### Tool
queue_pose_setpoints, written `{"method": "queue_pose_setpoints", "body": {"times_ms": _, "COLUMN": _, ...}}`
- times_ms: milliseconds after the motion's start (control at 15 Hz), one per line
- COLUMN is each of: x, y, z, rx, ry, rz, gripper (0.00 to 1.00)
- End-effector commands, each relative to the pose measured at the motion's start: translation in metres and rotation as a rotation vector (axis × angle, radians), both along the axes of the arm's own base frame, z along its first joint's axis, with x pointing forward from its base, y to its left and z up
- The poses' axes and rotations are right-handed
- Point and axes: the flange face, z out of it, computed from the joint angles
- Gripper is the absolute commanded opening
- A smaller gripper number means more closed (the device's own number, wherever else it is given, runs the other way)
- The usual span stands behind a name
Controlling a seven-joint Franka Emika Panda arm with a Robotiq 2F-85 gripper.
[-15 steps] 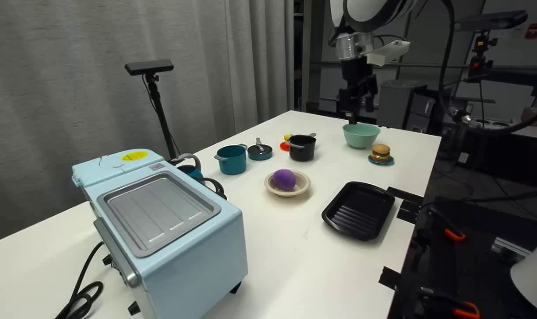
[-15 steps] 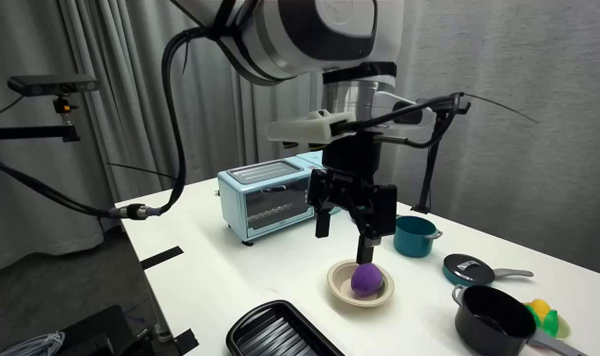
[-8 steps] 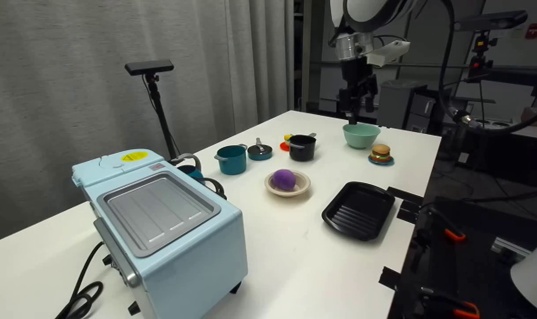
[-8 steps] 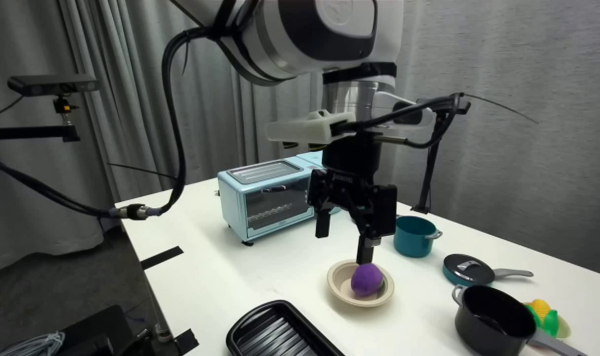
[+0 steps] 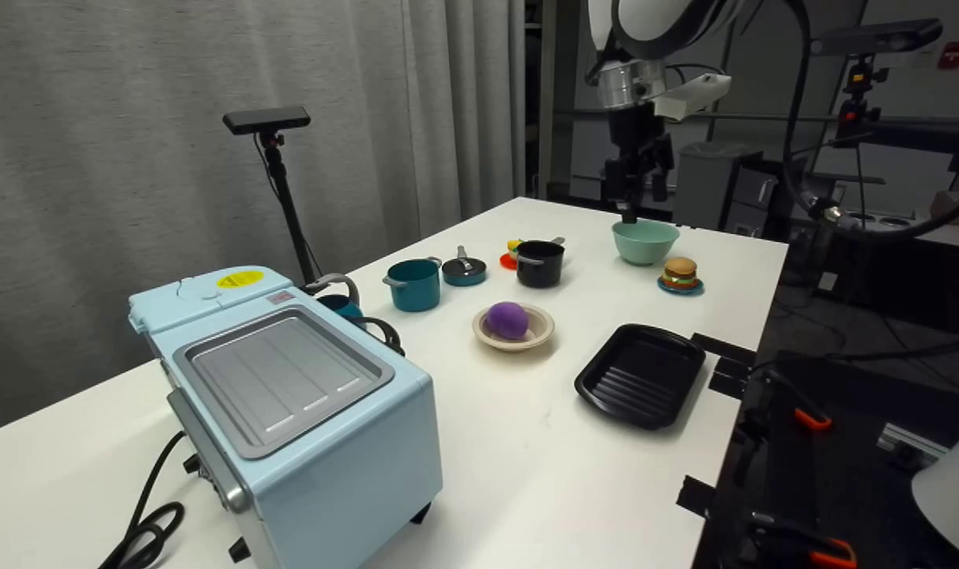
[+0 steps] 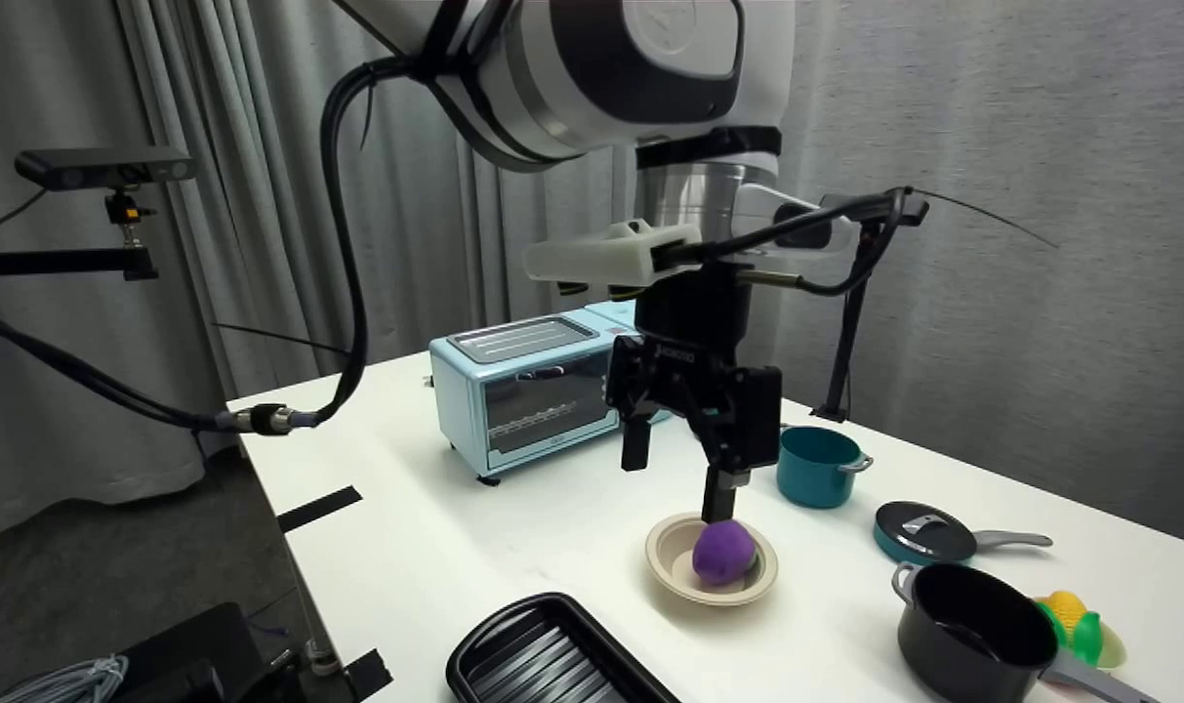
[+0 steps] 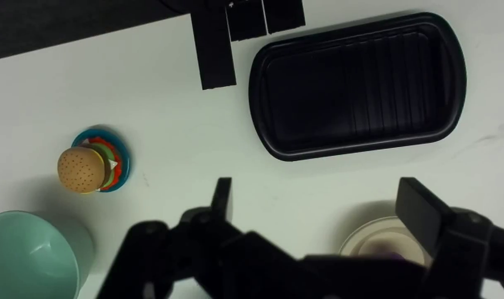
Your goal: Pick up the purple plush toy from the plate and put it on the table
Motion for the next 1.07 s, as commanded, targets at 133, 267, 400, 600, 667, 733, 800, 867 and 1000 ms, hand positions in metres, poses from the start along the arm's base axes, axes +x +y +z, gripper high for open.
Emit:
{"method": "queue_pose_setpoints", "body": {"times_ms": 133, "x": 0.032, "y": 0.021, "z": -0.01, "rx": 0.005, "ry": 0.012, "rz": -0.006, "gripper": 1.0}}
{"method": "queue_pose_setpoints", "body": {"times_ms": 267, "x": 0.049, "y": 0.035, "z": -0.016, "rx": 0.004, "ry": 0.019, "rz": -0.009, "gripper": 1.0}}
{"method": "queue_pose_setpoints", "body": {"times_ms": 400, "x": 0.067, "y": 0.048, "z": -0.024, "rx": 0.003, "ry": 0.014, "rz": -0.014, "gripper": 1.0}}
{"method": "queue_pose_setpoints", "body": {"times_ms": 600, "x": 0.097, "y": 0.064, "z": -0.046, "rx": 0.015, "ry": -0.01, "rz": -0.027, "gripper": 1.0}}
{"method": "queue_pose_setpoints", "body": {"times_ms": 667, "x": 0.105, "y": 0.068, "z": -0.052, "rx": 0.016, "ry": -0.021, "rz": -0.032, "gripper": 1.0}}
{"method": "queue_pose_setpoints", "body": {"times_ms": 733, "x": 0.114, "y": 0.071, "z": -0.062, "rx": 0.013, "ry": -0.038, "rz": -0.036, "gripper": 1.0}}
{"method": "queue_pose_setpoints", "body": {"times_ms": 800, "x": 0.123, "y": 0.073, "z": -0.072, "rx": 0.012, "ry": -0.053, "rz": -0.039, "gripper": 1.0}}
{"method": "queue_pose_setpoints", "body": {"times_ms": 867, "x": 0.131, "y": 0.076, "z": -0.081, "rx": 0.01, "ry": -0.067, "rz": -0.041, "gripper": 1.0}}
{"method": "queue_pose_setpoints", "body": {"times_ms": 1000, "x": 0.146, "y": 0.08, "z": -0.1, "rx": 0.002, "ry": -0.089, "rz": -0.042, "gripper": 1.0}}
